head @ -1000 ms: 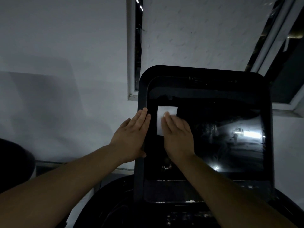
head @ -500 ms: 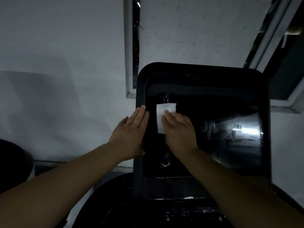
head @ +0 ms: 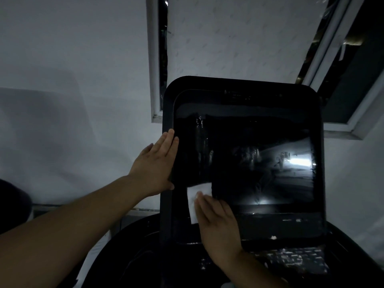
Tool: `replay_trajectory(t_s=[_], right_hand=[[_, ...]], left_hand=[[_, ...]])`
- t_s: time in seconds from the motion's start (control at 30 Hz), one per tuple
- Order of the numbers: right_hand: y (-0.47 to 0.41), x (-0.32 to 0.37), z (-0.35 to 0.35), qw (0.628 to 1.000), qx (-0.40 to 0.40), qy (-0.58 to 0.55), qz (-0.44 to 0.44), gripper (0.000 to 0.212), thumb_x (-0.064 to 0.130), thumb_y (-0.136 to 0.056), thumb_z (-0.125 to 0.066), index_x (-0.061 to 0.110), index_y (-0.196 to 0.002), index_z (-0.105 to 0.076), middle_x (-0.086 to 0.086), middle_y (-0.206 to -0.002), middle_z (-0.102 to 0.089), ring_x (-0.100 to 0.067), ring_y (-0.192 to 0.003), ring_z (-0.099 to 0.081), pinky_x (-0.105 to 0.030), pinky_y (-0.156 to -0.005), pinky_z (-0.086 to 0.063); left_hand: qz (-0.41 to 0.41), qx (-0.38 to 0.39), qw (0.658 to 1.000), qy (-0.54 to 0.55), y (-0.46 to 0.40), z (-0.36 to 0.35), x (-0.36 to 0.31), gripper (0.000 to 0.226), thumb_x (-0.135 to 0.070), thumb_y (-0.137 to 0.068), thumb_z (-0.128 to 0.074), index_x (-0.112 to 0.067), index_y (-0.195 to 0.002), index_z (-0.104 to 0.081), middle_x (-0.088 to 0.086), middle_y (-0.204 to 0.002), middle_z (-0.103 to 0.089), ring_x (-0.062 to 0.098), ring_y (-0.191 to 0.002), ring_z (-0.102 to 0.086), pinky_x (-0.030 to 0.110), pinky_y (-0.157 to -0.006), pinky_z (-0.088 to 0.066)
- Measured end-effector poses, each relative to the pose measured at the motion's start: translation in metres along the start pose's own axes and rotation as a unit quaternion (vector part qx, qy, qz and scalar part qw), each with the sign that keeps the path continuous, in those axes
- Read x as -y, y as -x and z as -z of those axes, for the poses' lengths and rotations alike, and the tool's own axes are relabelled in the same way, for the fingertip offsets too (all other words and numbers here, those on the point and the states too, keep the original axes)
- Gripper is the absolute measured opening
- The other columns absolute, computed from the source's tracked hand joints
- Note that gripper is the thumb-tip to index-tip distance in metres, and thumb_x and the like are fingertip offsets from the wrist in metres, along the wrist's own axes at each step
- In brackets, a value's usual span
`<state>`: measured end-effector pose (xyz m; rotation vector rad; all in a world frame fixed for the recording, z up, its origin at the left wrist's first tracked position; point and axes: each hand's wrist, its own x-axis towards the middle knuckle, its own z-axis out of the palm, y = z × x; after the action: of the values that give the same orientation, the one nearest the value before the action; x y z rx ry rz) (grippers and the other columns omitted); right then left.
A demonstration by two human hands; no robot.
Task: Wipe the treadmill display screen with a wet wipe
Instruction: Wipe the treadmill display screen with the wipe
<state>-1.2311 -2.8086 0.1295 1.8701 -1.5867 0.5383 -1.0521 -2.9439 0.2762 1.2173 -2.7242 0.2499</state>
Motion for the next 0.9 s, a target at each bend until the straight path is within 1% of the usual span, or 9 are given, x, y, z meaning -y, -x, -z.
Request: replay_trajectory(t_s=[0.13,0.27,0.4,0.5,0.6,0.7,0.8,0.9], right_hand=[[0.009,0.004,-0.001,1.0,0.006,0.015,-0.01,0.044,0.007,-0.088,-0.053,0.001,-0.13,-0.065,-0.016,-0.141,-0.06,-0.031,-0.123,-0.062,-0.049,-0.1,-0.052],[-0.01,-0.006,0.0,0.999,-0.004,0.013,-0.034,0.049,0.013,-0.088,-0.061,0.005,-0.136,-0.06,-0.016,-0.146,-0.056,-0.033,-0.127,-0.058,-0.053,-0.103,-0.048],[-0.057,-0.029,0.003,0.998,-0.006,0.013,-0.058,0.05,0.016,-0.092,-0.049,0.007,-0.141,-0.056,-0.017,-0.149,-0.052,-0.035,-0.13,-0.054,-0.053,-0.107,-0.044],[-0.092,-0.041,0.009,0.998,-0.011,0.022,-0.062,0.05,0.024,-0.092,-0.044,0.008,-0.137,-0.059,-0.016,-0.146,-0.055,-0.035,-0.128,-0.056,-0.051,-0.108,-0.043],[-0.118,-0.052,0.013,0.998,-0.013,0.037,-0.054,0.052,0.022,-0.089,-0.042,0.008,-0.136,-0.06,-0.015,-0.145,-0.056,-0.035,-0.126,-0.055,-0.049,-0.108,-0.043],[-0.141,-0.061,0.013,0.997,-0.011,0.045,-0.062,0.051,0.022,-0.09,-0.041,0.009,-0.136,-0.059,-0.014,-0.146,-0.055,-0.035,-0.127,-0.054,-0.047,-0.106,-0.041],[-0.169,-0.066,0.015,0.996,-0.013,0.046,-0.07,0.052,0.021,-0.088,-0.039,0.009,-0.133,-0.062,-0.015,-0.143,-0.058,-0.035,-0.125,-0.056,-0.047,-0.102,-0.045],[-0.189,-0.061,0.015,0.996,-0.019,0.048,-0.071,0.048,0.02,-0.087,-0.042,0.008,-0.126,-0.067,-0.016,-0.136,-0.063,-0.035,-0.119,-0.061,-0.046,-0.099,-0.048]], left_hand=[[0.0,-0.001,1.0,-0.001,0.0,-0.001,0.0,0.139,-0.057,-0.074,-0.079,-0.012,-0.154,0.025,0.009,-0.158,0.04,0.022,-0.152,0.023,0.043,-0.126,-0.011],[-0.002,-0.004,1.0,-0.003,-0.001,-0.002,0.001,0.139,-0.058,-0.075,-0.079,-0.011,-0.154,0.025,0.009,-0.159,0.039,0.022,-0.152,0.023,0.043,-0.126,-0.012],[-0.003,-0.01,1.0,-0.001,-0.001,-0.003,0.002,0.139,-0.056,-0.074,-0.08,-0.011,-0.155,0.024,0.01,-0.16,0.037,0.022,-0.153,0.021,0.043,-0.126,-0.012],[-0.004,-0.015,1.0,0.0,-0.001,-0.004,0.003,0.139,-0.056,-0.074,-0.08,-0.012,-0.154,0.024,0.009,-0.16,0.037,0.022,-0.153,0.021,0.043,-0.127,-0.011],[-0.006,-0.013,1.0,0.001,-0.001,-0.004,0.003,0.138,-0.057,-0.075,-0.079,-0.012,-0.154,0.025,0.009,-0.16,0.038,0.022,-0.153,0.022,0.042,-0.127,-0.01],[-0.008,-0.017,1.0,0.003,-0.002,-0.005,0.003,0.137,-0.056,-0.075,-0.079,-0.012,-0.154,0.025,0.009,-0.161,0.037,0.021,-0.153,0.022,0.041,-0.126,-0.01],[-0.009,-0.022,1.0,0.007,-0.002,-0.006,0.004,0.135,-0.054,-0.075,-0.078,-0.012,-0.155,0.023,0.01,-0.162,0.035,0.021,-0.153,0.021,0.04,-0.126,-0.011],[-0.006,-0.03,1.0,0.006,-0.003,-0.008,0.004,0.136,-0.055,-0.074,-0.077,-0.012,-0.155,0.023,0.009,-0.162,0.035,0.019,-0.153,0.021,0.041,-0.126,-0.012]])
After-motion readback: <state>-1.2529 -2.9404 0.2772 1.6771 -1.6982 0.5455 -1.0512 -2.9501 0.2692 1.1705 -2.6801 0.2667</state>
